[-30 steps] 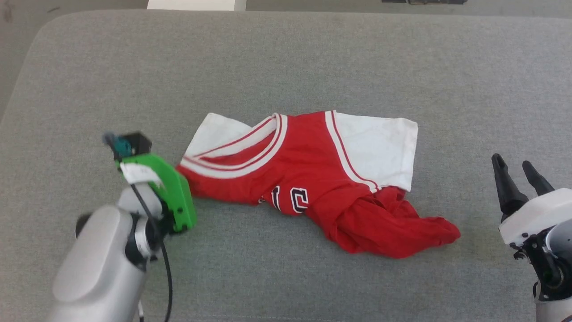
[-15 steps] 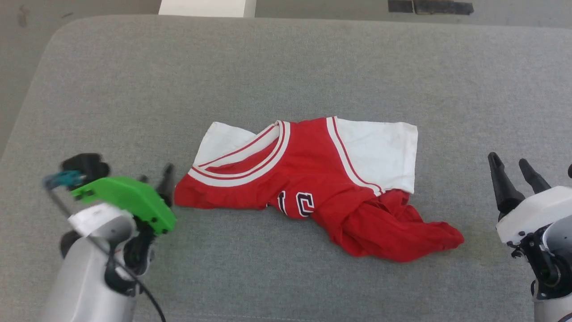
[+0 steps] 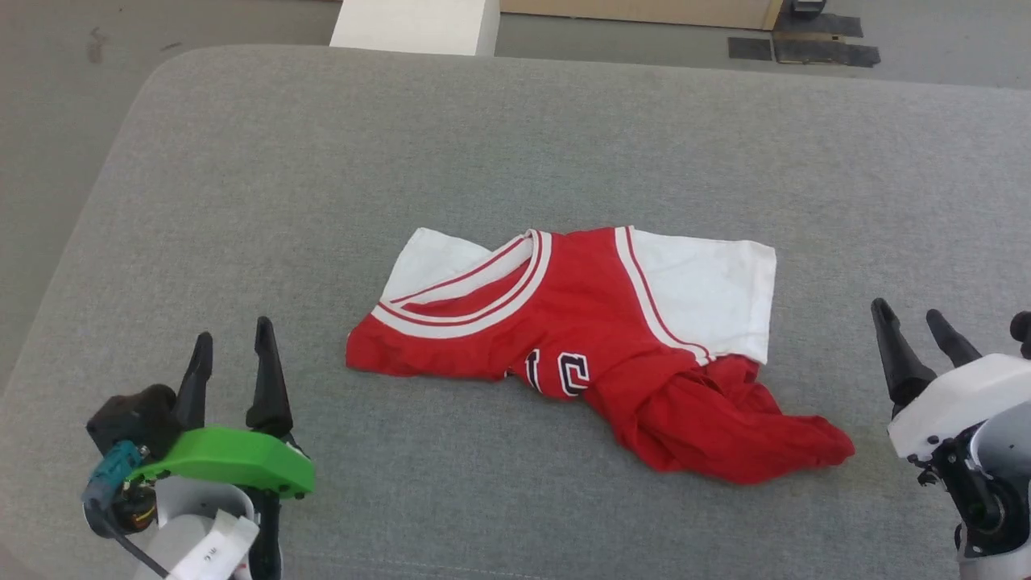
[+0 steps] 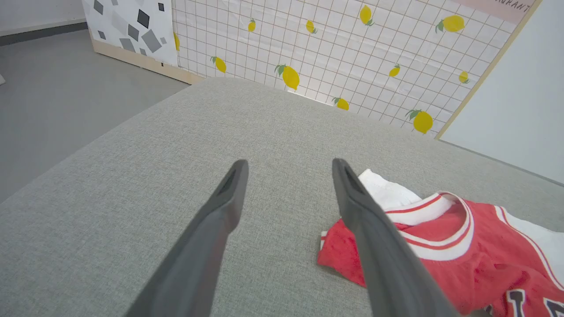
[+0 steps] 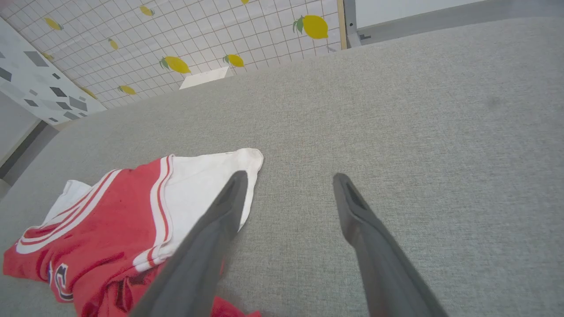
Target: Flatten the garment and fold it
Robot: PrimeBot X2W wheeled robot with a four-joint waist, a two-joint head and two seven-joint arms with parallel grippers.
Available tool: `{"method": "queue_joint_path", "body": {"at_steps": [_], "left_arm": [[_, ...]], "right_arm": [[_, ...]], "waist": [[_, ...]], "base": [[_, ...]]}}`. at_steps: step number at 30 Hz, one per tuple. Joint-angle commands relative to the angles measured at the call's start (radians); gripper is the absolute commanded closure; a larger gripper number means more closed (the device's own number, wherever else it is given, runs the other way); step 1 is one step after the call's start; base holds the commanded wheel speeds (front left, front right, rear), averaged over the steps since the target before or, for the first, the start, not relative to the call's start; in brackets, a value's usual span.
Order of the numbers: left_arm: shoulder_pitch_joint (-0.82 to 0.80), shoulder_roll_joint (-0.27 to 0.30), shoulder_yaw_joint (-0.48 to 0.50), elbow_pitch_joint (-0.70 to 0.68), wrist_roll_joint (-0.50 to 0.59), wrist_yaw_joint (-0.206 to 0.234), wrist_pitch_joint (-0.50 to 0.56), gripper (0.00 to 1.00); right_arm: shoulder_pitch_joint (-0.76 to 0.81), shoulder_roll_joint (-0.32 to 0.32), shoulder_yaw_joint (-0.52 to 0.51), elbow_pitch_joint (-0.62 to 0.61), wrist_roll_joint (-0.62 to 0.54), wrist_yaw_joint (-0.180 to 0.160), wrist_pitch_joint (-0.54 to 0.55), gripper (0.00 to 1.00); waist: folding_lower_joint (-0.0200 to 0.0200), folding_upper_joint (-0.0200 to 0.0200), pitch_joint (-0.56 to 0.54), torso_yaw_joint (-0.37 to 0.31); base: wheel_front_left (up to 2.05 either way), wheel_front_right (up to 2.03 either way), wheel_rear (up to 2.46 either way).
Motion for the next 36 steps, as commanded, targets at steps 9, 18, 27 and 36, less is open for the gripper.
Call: {"method": "queue_joint_path", "body": {"at_steps": [9,18,27,36], "left_arm": [[-0.037,-0.017,-0.019,0.032,0.074,-0.016,-0.049,0.00],[-0.125,-0.037,-0.045,0.015,0.105,-0.025,-0.055,0.00],[-0.166,-0.065,-0.060,0.022,0.112,-0.033,-0.058,0.00],[-0.175,-0.084,-0.054,0.042,0.113,-0.039,-0.059,0.00]], "right_arm": [[-0.155,-0.092,0.108,0.035,-0.047,-0.001,0.171,0.00],[-0.451,-0.229,0.322,0.163,-0.133,-0.001,0.480,0.00],[-0.588,-0.305,0.533,0.248,-0.121,-0.001,0.624,0.00],[-0.582,-0.369,0.700,0.286,-0.004,-0.001,0.780,0.48]], "waist": [[0.0000,0.0000,0.071,0.022],[0.0000,0.0000,0.205,0.072],[0.0000,0.0000,0.290,0.125],[0.0000,0.0000,0.297,0.128]], "base": [[0.00,0.00,0.00],[0.00,0.00,0.00],[0.00,0.00,0.00],[0.00,0.00,0.00]]}}
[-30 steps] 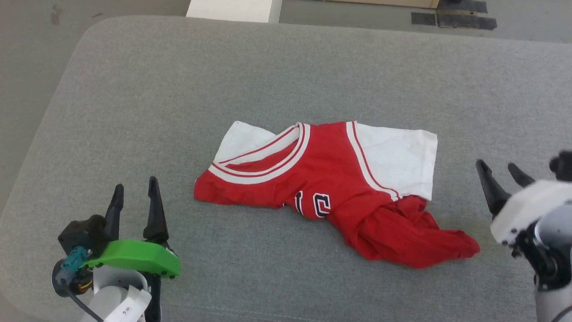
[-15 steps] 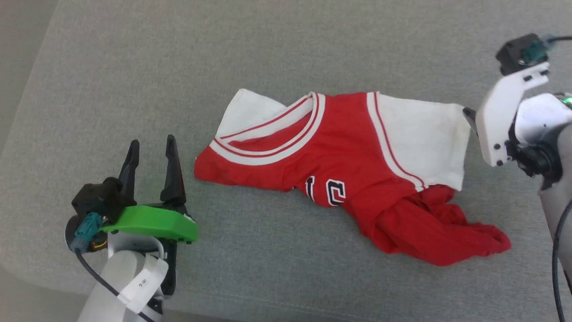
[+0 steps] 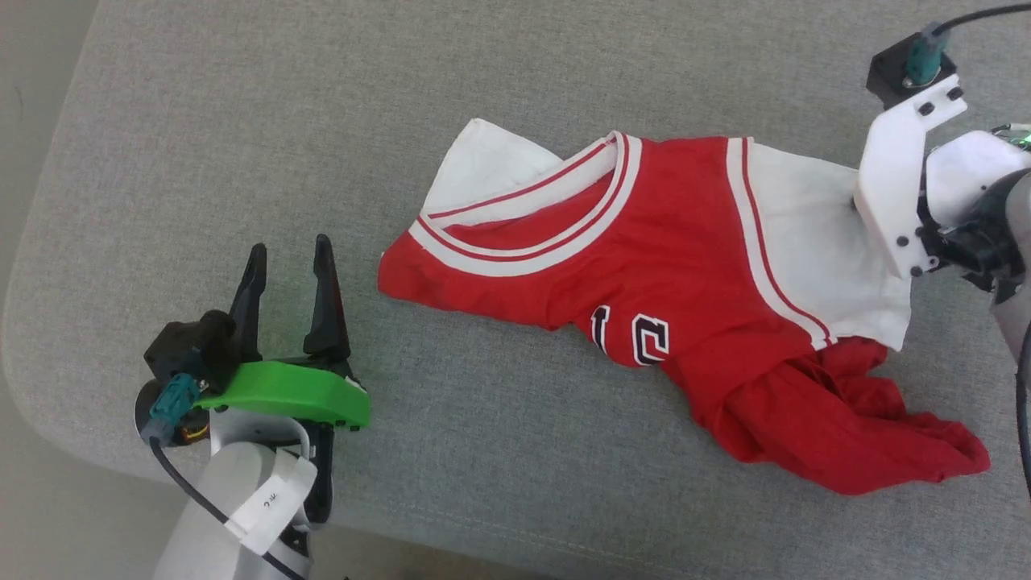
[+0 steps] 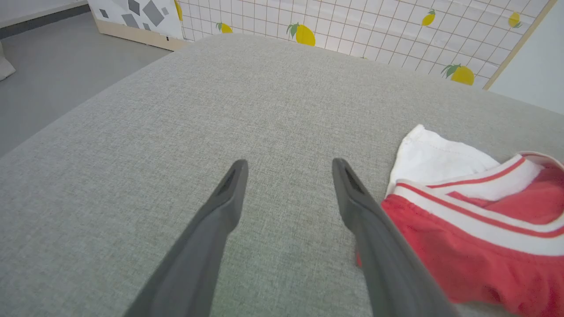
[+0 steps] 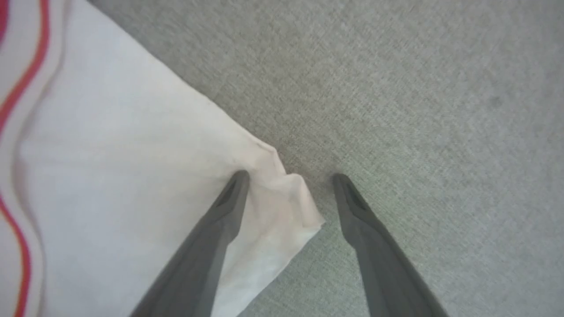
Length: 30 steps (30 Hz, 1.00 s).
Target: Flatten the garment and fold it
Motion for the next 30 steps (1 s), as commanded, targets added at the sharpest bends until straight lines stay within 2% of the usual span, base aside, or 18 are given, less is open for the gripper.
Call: {"method": "queue_joint_path", "body": {"at_steps": [1,2,6,13,20,24,30], "left_arm": [[-0.015,-0.006,0.003,0.004,0.007,-0.008,-0.008,0.00],[-0.015,-0.008,0.004,0.006,0.007,-0.009,-0.008,0.00],[-0.017,-0.010,0.007,0.015,0.009,-0.012,-0.008,0.00],[-0.010,0.000,0.017,0.031,0.006,-0.020,-0.009,0.00],[0.040,0.016,0.027,0.024,-0.009,-0.009,0.010,0.00],[0.059,0.025,0.030,0.014,-0.020,-0.004,0.036,0.00],[0.049,0.043,0.026,0.000,-0.031,0.001,0.095,0.00]], "right_arm": [[0.071,0.013,0.041,0.041,0.026,-0.001,0.033,0.80],[0.071,0.010,0.035,0.036,0.039,-0.001,0.036,1.00],[0.065,0.003,0.004,0.017,0.072,-0.001,0.016,1.00],[0.084,0.034,-0.147,-0.016,0.091,-0.001,-0.143,1.00],[0.241,0.094,-0.317,-0.102,0.093,-0.001,-0.288,1.00],[0.340,0.138,-0.378,-0.162,0.091,-0.001,-0.310,1.00],[0.426,0.173,-0.393,-0.235,0.090,-0.001,-0.315,1.00]], "waist": [[0.0000,0.0000,-0.007,-0.006],[0.0000,0.0000,-0.011,-0.009],[0.0000,0.0000,-0.029,-0.022],[0.0000,0.0000,-0.092,-0.054],[0.0000,0.0000,-0.170,-0.106],[0.0000,0.0000,-0.194,-0.138],[0.0000,0.0000,-0.206,-0.181]], "base": [[0.00,0.00,0.00],[0.00,0.00,0.00],[0.00,0.00,0.00],[0.00,0.00,0.00],[0.00,0.00,0.00],[0.00,0.00,0.00],[0.00,0.00,0.00]]}}
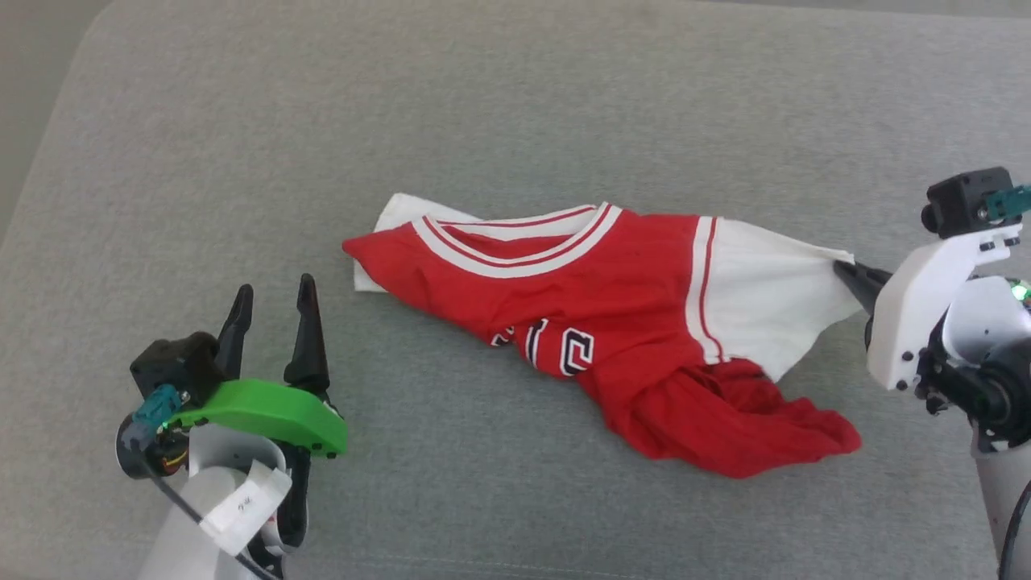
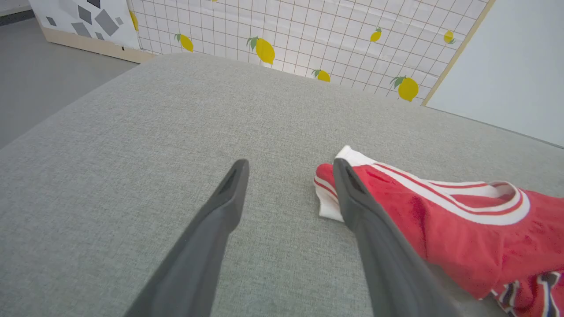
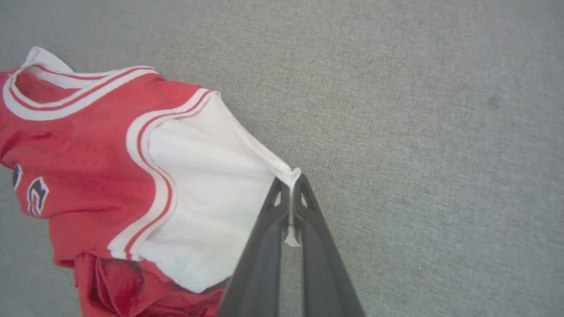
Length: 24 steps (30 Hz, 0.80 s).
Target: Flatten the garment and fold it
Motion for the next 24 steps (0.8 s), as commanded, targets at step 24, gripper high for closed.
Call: {"method": "queue_joint_path", "body": {"at_steps": [24], "left_arm": [[-0.756,0.064,-0.304,0.477,0.083,-0.059,1.000,0.00]], "right_arm": [[0.019,-0.001,0.007,-0.131,-0.002,-0.001,0.023,1.00]], "waist": [[0.0000,0.0000,0.154,-0.066]], "base": [[0.00,0.00,0.00]]}}
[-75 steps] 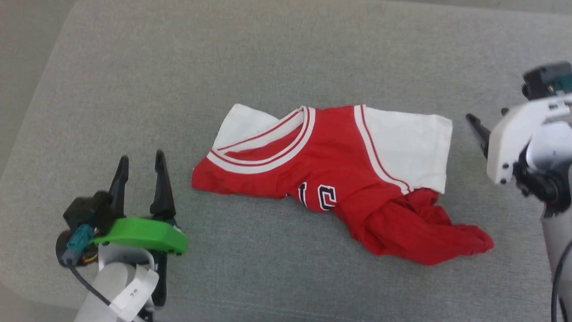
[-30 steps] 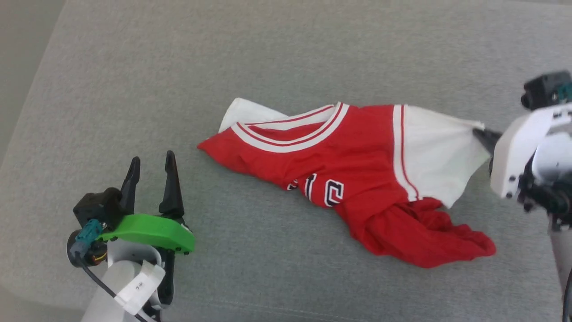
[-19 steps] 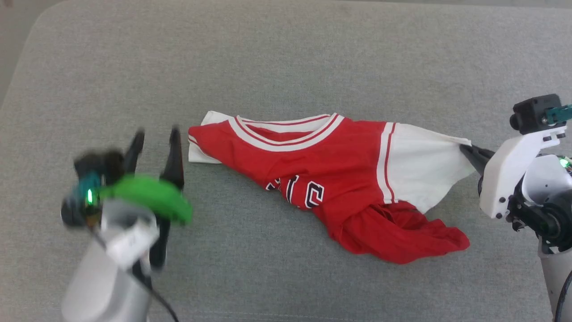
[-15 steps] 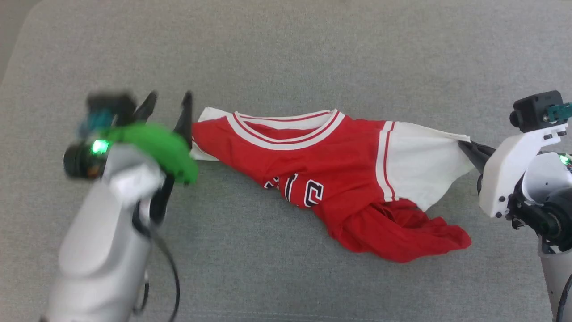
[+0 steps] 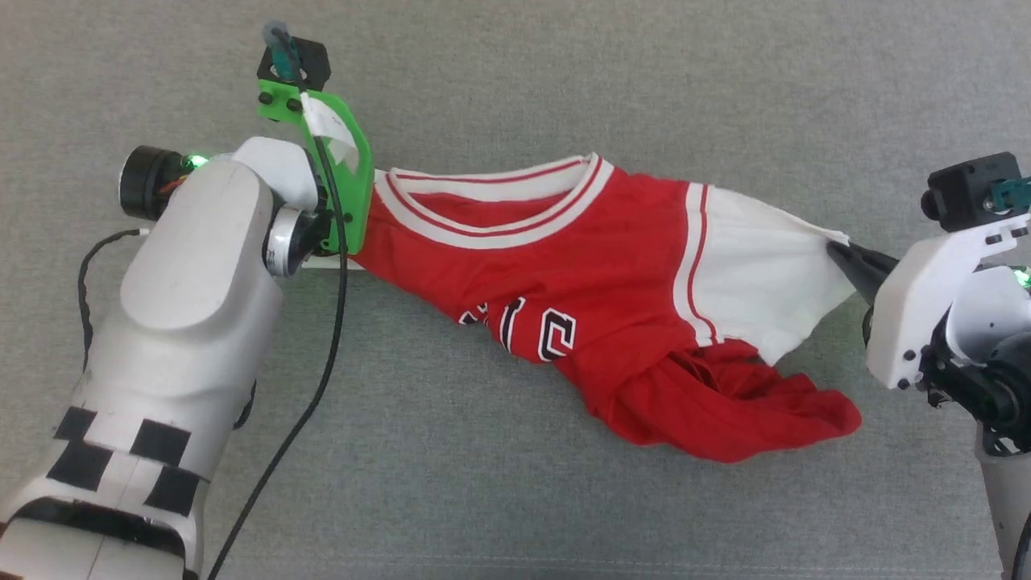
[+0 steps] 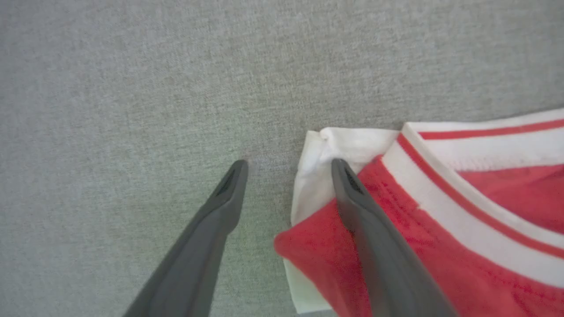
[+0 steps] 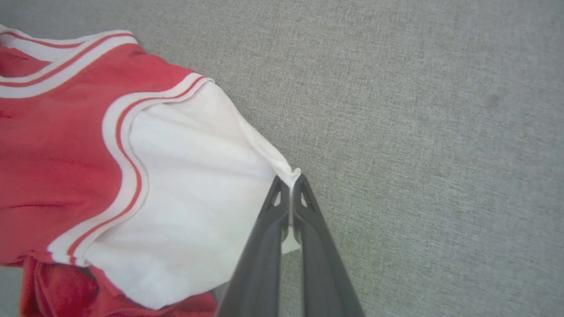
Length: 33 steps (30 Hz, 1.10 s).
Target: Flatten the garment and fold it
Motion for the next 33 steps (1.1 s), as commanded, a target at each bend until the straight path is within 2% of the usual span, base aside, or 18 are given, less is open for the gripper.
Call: {"method": "queue_joint_path", "body": {"at_steps": [1,6,7,8,13,19,27,33], "left_arm": [[-0.021,0.004,-0.013,0.016,0.010,0.005,0.022,0.00],[-0.009,-0.022,-0.033,0.062,-0.020,-0.015,0.115,0.00],[0.012,-0.048,-0.029,0.075,-0.063,-0.026,0.174,0.56],[0.019,-0.056,-0.025,0.075,-0.078,-0.027,0.188,1.00],[0.029,-0.071,0.004,0.042,-0.122,-0.032,0.168,1.00],[0.032,-0.063,0.087,-0.016,-0.175,-0.024,0.039,1.00],[0.027,-0.026,0.223,-0.131,-0.245,-0.006,-0.118,1.00],[0.012,0.017,0.300,-0.238,-0.246,0.034,-0.210,1.00]], "right_arm": [[0.002,-0.002,-0.006,-0.008,-0.003,-0.001,-0.002,1.00],[0.004,-0.001,-0.017,-0.015,-0.006,-0.001,-0.005,1.00],[0.006,0.001,-0.025,-0.015,-0.010,-0.001,-0.008,1.00],[0.006,0.001,-0.027,-0.014,-0.012,-0.001,-0.009,1.00],[0.002,0.004,-0.038,-0.010,-0.017,-0.001,-0.016,1.00],[-0.012,0.005,-0.054,0.010,-0.025,-0.001,-0.063,1.00],[-0.052,-0.025,-0.081,0.031,-0.036,-0.001,-0.149,1.00],[-0.138,-0.065,-0.092,0.019,-0.001,-0.001,-0.202,1.00]], "waist": [[-0.0001,0.0000,0.022,-0.011],[-0.0001,0.0000,0.038,-0.010],[-0.0001,0.0000,0.044,-0.006],[-0.0001,0.0000,0.045,-0.003],[-0.0001,0.0000,0.041,0.009],[-0.0001,0.0000,-0.008,0.017],[-0.0001,0.0000,-0.123,0.026],[-0.0001,0.0000,-0.237,0.026]], "base": [[0.00,0.00,0.00],[0.00,0.00,0.00],[0.00,0.00,0.00],[0.00,0.00,0.00],[0.00,0.00,0.00],[0.00,0.00,0.00],[0.00,0.00,0.00],[0.00,0.00,0.00]]}}
